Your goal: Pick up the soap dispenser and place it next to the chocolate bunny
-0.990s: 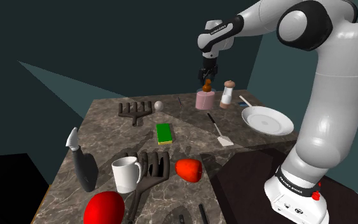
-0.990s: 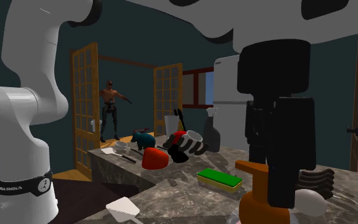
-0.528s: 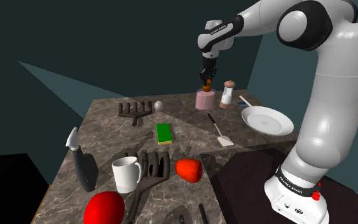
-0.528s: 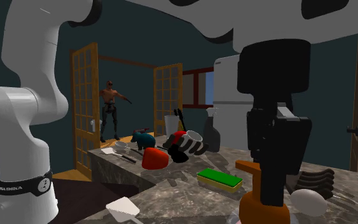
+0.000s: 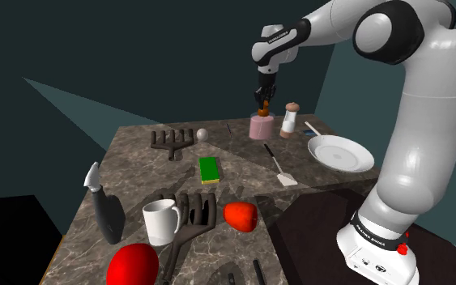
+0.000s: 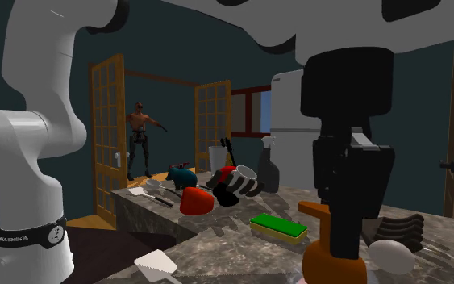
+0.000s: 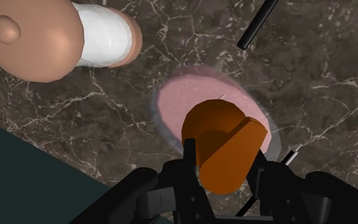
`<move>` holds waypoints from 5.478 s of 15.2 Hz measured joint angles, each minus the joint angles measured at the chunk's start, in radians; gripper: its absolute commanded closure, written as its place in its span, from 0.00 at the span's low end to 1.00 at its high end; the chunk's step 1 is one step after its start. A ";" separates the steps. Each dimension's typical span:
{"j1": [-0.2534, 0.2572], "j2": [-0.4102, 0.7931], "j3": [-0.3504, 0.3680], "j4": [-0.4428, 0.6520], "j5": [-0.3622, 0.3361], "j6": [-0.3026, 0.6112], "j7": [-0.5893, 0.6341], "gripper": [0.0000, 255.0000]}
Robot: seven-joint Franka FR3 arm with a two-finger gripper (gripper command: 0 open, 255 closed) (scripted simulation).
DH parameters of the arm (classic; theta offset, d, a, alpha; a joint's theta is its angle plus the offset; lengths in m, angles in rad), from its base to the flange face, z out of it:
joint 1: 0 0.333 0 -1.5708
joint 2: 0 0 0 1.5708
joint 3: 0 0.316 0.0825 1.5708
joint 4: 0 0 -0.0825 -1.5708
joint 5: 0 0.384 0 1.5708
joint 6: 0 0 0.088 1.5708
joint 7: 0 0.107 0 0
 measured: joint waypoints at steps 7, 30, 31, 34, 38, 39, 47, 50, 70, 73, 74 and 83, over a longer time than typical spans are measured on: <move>0.002 -0.024 -0.002 0.058 -0.007 -0.081 0.004 1.00; -0.006 -0.031 -0.007 0.356 -0.010 -0.386 0.000 1.00; -0.006 -0.030 -0.007 0.369 -0.010 -0.399 0.001 1.00; -0.007 -0.021 -0.007 0.425 -0.008 -0.445 0.001 1.00; -0.014 -0.008 -0.010 0.499 -0.004 -0.506 -0.005 1.00; -0.017 0.000 -0.011 0.525 -0.002 -0.525 -0.008 1.00; -0.038 0.070 -0.013 0.738 0.018 -0.669 -0.017 1.00; -0.050 0.107 -0.014 0.838 0.029 -0.733 -0.020 1.00; 0.236 -0.331 0.169 0.284 -0.071 -0.617 0.408 1.00; 0.267 -0.365 0.207 0.251 -0.069 -0.620 0.479 1.00; 0.280 -0.372 0.224 0.246 -0.067 -0.624 0.507 1.00; 0.373 -0.394 0.350 0.226 -0.045 -0.630 0.730 1.00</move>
